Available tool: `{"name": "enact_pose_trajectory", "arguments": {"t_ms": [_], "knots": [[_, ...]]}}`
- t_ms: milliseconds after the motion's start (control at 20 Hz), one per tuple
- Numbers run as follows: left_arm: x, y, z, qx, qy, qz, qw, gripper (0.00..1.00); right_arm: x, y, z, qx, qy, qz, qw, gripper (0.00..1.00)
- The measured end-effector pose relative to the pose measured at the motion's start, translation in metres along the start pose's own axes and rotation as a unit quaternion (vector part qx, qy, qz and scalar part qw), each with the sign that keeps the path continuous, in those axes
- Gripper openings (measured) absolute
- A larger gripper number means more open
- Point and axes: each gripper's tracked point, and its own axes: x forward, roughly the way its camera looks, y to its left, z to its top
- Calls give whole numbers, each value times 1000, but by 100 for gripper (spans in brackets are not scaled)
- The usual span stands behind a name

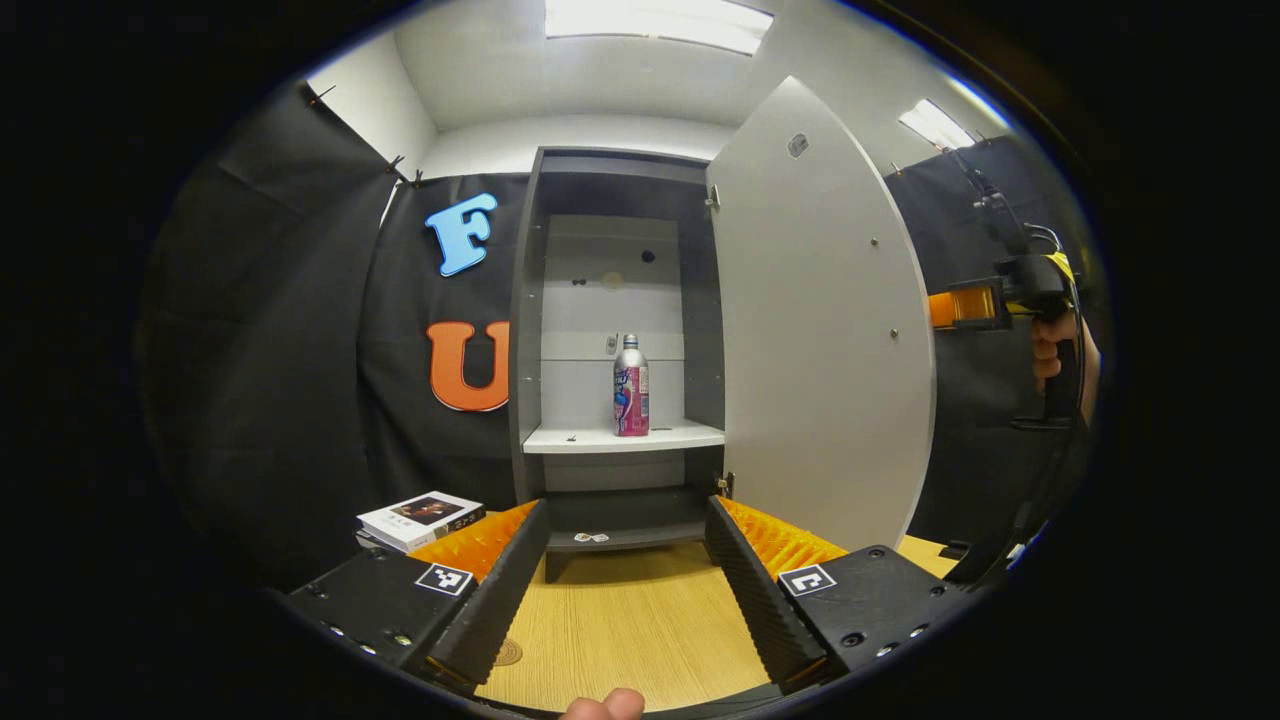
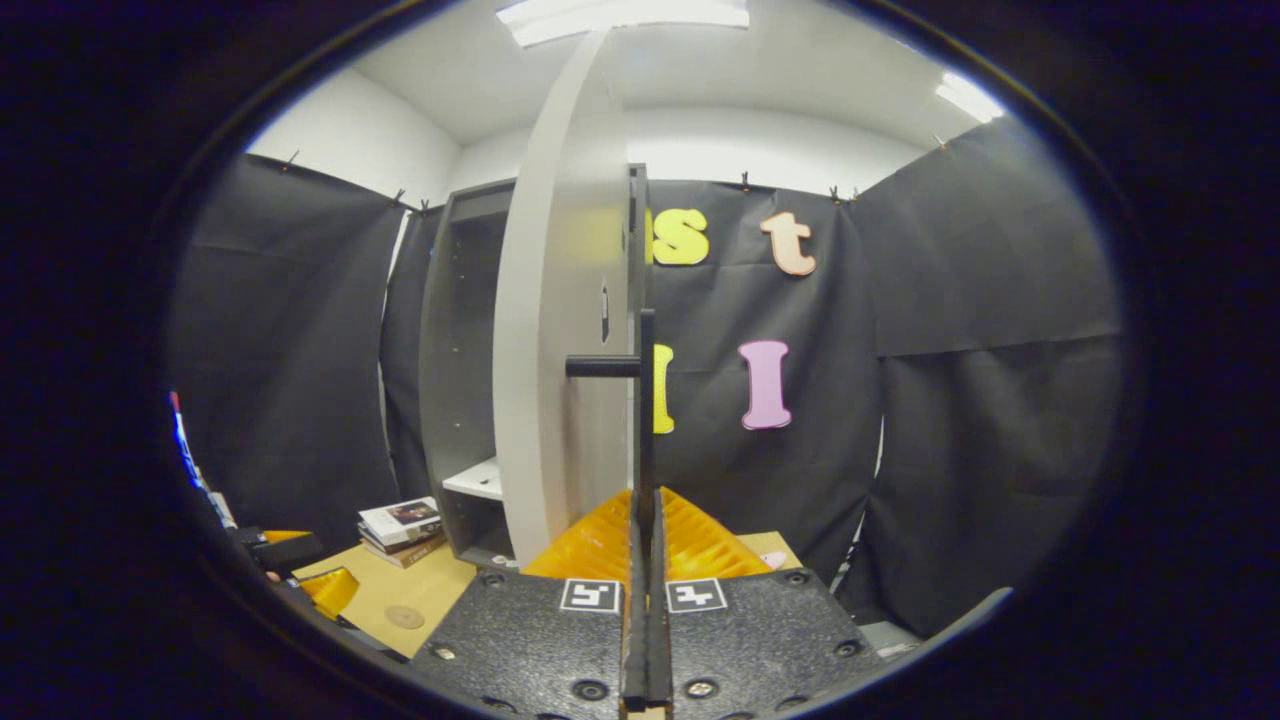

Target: Open the cabinet door with the right hand, grasp the bottle in the cabinet with the left hand and place it on the coaster, then close the cabinet door with the right hand.

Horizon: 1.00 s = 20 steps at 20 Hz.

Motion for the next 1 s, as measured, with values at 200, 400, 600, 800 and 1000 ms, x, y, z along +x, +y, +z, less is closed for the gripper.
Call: {"name": "enact_pose_trajectory", "arguments": {"t_ms": [200, 400, 600, 800, 1000], "knots": [[-1, 0, 3, -1, -4, 7, 1000, 95, -25, -4, -4, 16, -6, -11, 1000, 4], [-2, 1, 3, -15, -6, 17, 1000, 95, -50, -28, -19, 27, -17, -39, 999, 4], [-4, -1, 10, -13, -16, 15, 1000, 95, -54, -23, -38, 55, -5, -19, 998, 5], [-3, -3, 11, -16, -14, 13, 1000, 95, -55, -26, -44, 5, 0, -23, 1000, 40], [1, -2, 17, -17, -19, 13, 1000, 95, -55, -18, -46, -21, -10, -25, 999, 70]]}}
